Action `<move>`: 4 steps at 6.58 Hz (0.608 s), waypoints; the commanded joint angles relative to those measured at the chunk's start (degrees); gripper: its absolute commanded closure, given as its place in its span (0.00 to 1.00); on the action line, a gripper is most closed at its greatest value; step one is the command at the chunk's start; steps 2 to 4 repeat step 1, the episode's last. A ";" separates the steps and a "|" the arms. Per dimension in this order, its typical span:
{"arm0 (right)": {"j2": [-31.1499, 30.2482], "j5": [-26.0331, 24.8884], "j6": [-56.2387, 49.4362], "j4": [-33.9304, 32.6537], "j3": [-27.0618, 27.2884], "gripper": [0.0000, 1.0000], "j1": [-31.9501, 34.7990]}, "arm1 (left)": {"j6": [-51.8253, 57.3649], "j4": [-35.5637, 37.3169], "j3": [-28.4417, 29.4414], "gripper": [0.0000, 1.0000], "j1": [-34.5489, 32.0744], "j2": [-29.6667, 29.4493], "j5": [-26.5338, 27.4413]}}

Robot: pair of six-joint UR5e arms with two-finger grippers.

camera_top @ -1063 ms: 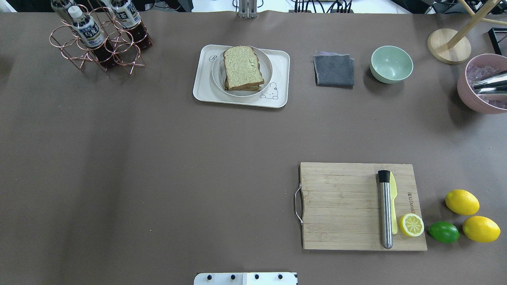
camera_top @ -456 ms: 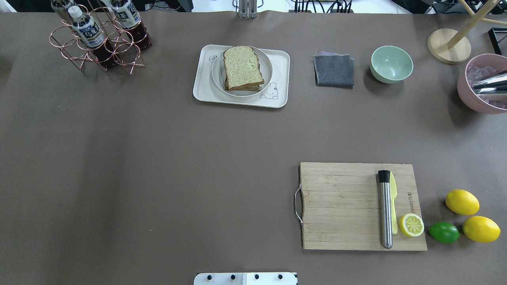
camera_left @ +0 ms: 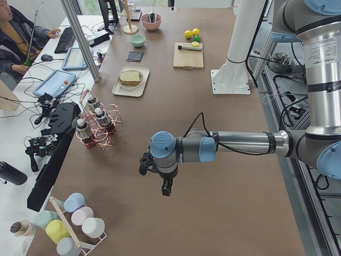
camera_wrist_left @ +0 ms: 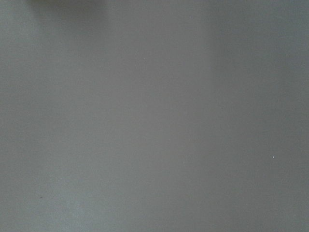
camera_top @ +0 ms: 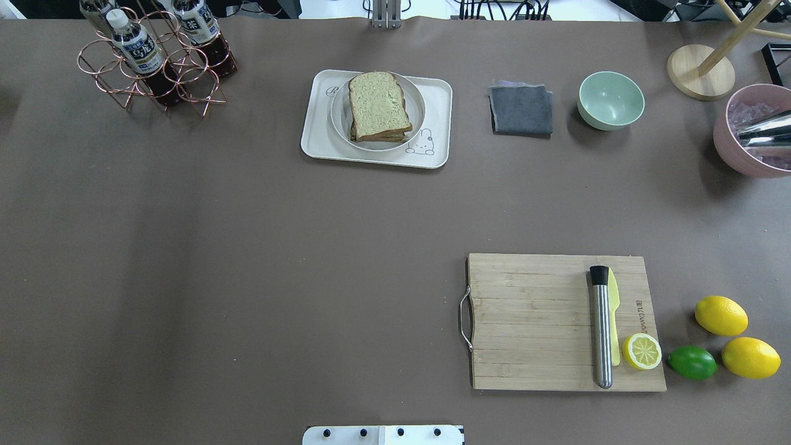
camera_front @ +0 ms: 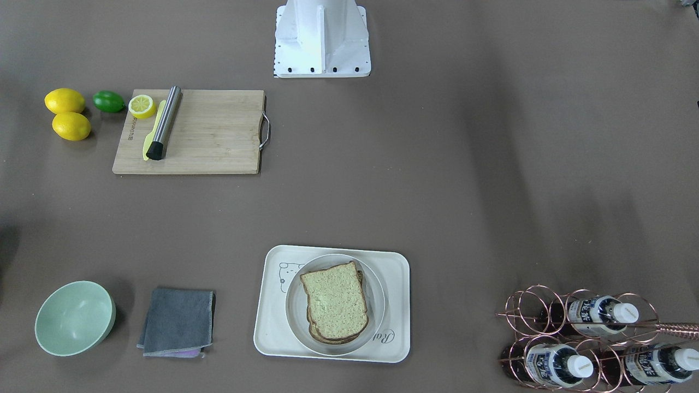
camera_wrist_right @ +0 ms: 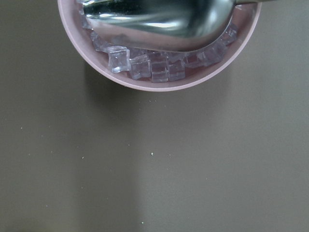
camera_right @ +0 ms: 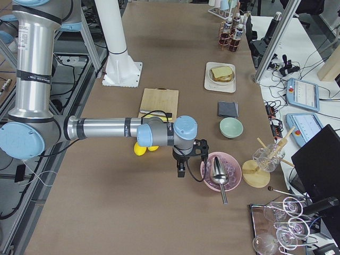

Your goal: Make sandwich and place on tray

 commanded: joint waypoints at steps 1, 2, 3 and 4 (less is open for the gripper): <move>0.16 0.09 0.25 0.00 -0.16 0.00 0.00 | 0.09 0.00 -0.01 0.03 0.00 0.02 0.00; 0.16 0.09 0.25 0.00 -0.16 0.00 0.00 | 0.09 0.00 -0.01 0.03 0.00 0.02 0.00; 0.16 0.09 0.25 0.00 -0.16 0.00 0.00 | 0.09 0.00 -0.01 0.03 0.00 0.02 0.00; 0.16 0.09 0.25 0.00 -0.16 0.00 0.00 | 0.09 0.00 -0.01 0.03 0.00 0.02 0.00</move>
